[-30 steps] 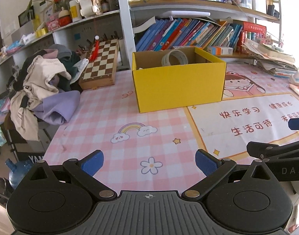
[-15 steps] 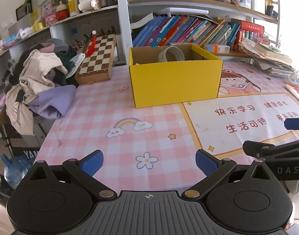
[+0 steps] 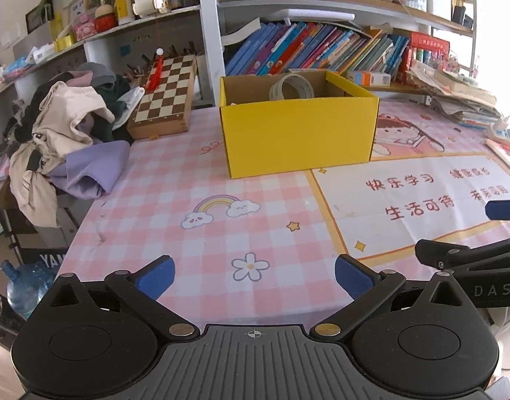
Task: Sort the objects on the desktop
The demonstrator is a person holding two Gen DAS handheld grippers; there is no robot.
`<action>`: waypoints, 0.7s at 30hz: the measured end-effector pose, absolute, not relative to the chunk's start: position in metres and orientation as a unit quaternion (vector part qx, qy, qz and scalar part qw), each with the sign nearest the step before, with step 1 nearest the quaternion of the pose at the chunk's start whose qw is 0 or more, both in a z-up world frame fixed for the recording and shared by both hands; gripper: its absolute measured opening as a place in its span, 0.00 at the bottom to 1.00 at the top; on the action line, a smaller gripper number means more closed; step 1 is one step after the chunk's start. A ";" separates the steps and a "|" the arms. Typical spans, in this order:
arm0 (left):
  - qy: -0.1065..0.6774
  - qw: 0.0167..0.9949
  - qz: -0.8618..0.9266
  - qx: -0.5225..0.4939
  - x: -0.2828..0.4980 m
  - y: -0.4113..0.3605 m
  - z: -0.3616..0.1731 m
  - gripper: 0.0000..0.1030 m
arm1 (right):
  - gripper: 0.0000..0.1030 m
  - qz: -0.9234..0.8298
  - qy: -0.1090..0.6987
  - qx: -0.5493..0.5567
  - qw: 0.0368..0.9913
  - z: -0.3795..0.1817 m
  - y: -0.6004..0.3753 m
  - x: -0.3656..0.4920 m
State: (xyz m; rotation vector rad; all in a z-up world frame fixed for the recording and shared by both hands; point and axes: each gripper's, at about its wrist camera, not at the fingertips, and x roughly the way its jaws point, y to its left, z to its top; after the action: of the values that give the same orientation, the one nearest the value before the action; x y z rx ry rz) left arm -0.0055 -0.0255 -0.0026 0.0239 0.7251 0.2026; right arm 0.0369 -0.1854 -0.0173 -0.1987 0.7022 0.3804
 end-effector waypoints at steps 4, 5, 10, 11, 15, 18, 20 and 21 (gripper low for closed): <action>0.362 0.927 0.097 0.026 -0.005 -0.029 -0.004 1.00 | 1.00 0.182 0.346 -0.094 0.916 -0.019 -0.187 0.037; 0.363 0.926 0.096 0.028 -0.005 -0.030 -0.005 1.00 | 1.00 0.182 0.347 -0.094 0.915 -0.019 -0.187 0.036; 0.368 0.925 0.094 0.028 -0.006 -0.029 -0.006 1.00 | 1.00 0.179 0.352 -0.092 0.914 -0.020 -0.188 0.036; 0.369 0.924 0.094 0.028 -0.007 -0.029 -0.006 1.00 | 1.00 0.179 0.353 -0.092 0.914 -0.021 -0.188 0.036; 0.372 0.923 0.094 0.026 -0.008 -0.028 -0.008 1.00 | 1.00 0.180 0.355 -0.093 0.913 -0.022 -0.187 0.034; 0.374 0.922 0.094 0.025 -0.009 -0.028 -0.008 1.00 | 1.00 0.180 0.356 -0.093 0.912 -0.022 -0.187 0.033; 0.376 0.922 0.094 0.024 -0.010 -0.028 -0.009 1.00 | 1.00 0.180 0.356 -0.093 0.912 -0.022 -0.186 0.033; 0.377 0.921 0.094 0.024 -0.010 -0.028 -0.009 1.00 | 1.00 0.180 0.356 -0.093 0.912 -0.022 -0.186 0.033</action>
State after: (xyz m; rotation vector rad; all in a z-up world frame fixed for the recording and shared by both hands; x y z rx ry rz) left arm -0.0100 -0.0279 -0.0088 0.0501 0.7735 0.1921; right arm 0.0328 -0.1864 -0.0219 -0.1910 0.7343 0.3707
